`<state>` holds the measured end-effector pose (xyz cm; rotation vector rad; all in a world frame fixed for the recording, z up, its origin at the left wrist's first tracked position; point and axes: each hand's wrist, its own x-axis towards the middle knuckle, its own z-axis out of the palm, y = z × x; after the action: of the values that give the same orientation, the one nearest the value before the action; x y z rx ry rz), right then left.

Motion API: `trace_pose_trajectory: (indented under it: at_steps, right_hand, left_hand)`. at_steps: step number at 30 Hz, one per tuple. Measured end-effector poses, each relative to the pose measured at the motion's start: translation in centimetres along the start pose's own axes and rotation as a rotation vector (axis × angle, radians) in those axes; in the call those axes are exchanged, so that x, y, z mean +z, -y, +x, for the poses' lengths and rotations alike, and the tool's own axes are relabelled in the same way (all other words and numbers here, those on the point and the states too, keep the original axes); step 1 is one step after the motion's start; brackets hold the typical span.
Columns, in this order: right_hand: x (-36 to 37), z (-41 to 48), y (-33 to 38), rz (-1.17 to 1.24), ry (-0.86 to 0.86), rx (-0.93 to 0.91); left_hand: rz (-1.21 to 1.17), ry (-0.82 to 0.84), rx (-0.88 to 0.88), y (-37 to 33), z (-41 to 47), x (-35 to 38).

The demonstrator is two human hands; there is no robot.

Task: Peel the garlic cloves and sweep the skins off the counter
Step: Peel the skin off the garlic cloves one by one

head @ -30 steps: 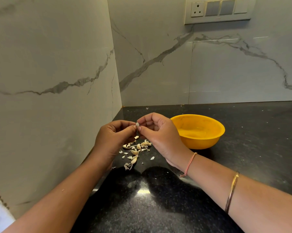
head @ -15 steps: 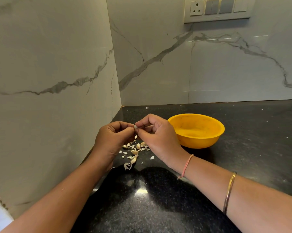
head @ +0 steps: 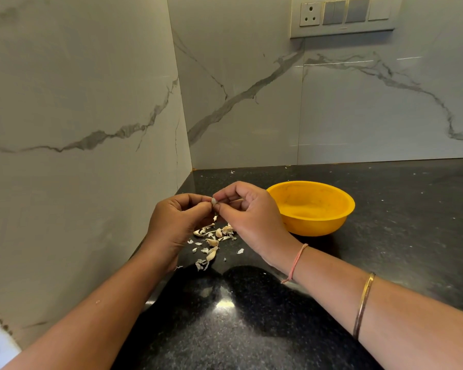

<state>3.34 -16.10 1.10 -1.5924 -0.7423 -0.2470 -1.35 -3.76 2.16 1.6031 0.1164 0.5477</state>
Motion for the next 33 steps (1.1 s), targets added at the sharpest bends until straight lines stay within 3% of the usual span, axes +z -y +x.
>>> trace_pose_trajectory:
  at_steps: [10, 23, 27, 33]
  right_hand:
    - [-0.36, 0.21, -0.05, 0.021, -0.004, 0.009]
    - [-0.11, -0.05, -0.10, -0.073, 0.034, -0.078]
    - [-0.07, 0.00, -0.22, -0.168, 0.044, -0.149]
    - [-0.29, 0.12, -0.19, -0.097, 0.050, -0.094]
  left_hand:
    - [-0.085, 0.039, -0.021, -0.40, -0.29, 0.24]
    - [0.042, 0.004, -0.001, -0.01, -0.10, 0.10]
    - [0.006, 0.012, -0.026, 0.00, -0.04, 0.09]
    - [-0.099, -0.009, -0.040, -0.17, -0.03, 0.15]
